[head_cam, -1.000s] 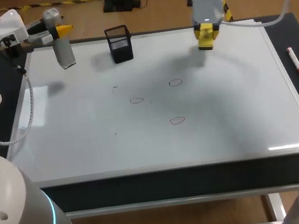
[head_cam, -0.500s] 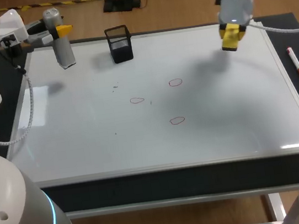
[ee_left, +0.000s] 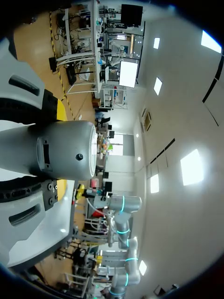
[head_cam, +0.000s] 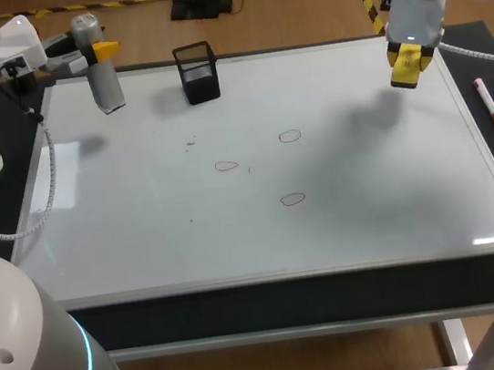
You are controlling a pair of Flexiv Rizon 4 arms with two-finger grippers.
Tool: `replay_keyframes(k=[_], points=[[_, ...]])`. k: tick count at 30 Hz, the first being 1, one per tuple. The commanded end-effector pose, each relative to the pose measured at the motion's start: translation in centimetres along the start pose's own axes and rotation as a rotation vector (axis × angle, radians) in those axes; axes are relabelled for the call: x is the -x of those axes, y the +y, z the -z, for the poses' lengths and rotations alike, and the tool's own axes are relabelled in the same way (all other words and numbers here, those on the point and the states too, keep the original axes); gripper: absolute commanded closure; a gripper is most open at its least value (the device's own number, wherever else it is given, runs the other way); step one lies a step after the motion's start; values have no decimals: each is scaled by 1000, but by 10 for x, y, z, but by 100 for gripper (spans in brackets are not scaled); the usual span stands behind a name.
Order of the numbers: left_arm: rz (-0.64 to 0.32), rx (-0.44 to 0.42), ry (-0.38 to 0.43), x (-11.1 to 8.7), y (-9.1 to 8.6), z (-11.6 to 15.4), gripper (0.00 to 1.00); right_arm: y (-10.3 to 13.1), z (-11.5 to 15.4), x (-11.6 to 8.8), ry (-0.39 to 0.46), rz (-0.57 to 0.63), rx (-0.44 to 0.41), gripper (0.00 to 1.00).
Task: Pick up the inspection probe, press it on each red-marked spot on the whiteboard one by one, put down the probe, pick up the eraser, and wipe off all the red marks.
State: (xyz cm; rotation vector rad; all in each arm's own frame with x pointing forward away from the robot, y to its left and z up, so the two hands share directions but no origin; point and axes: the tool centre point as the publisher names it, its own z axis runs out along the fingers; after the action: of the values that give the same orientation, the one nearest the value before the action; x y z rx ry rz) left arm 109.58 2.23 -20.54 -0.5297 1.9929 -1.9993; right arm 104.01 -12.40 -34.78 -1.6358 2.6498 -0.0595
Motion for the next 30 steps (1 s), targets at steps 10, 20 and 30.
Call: replay_keyframes(k=[10, 20, 30], points=[[-1, -2, -3, -1, 0, 0, 100, 0, 2, 1, 9, 0, -4, 100], [-49, 19, 72, -29, -5, -20, 100, 0, 2, 1, 9, 0, -4, 100], [-54, -19, 281, -103, 13, -70, 100, 0, 2, 1, 9, 0, -4, 100]])
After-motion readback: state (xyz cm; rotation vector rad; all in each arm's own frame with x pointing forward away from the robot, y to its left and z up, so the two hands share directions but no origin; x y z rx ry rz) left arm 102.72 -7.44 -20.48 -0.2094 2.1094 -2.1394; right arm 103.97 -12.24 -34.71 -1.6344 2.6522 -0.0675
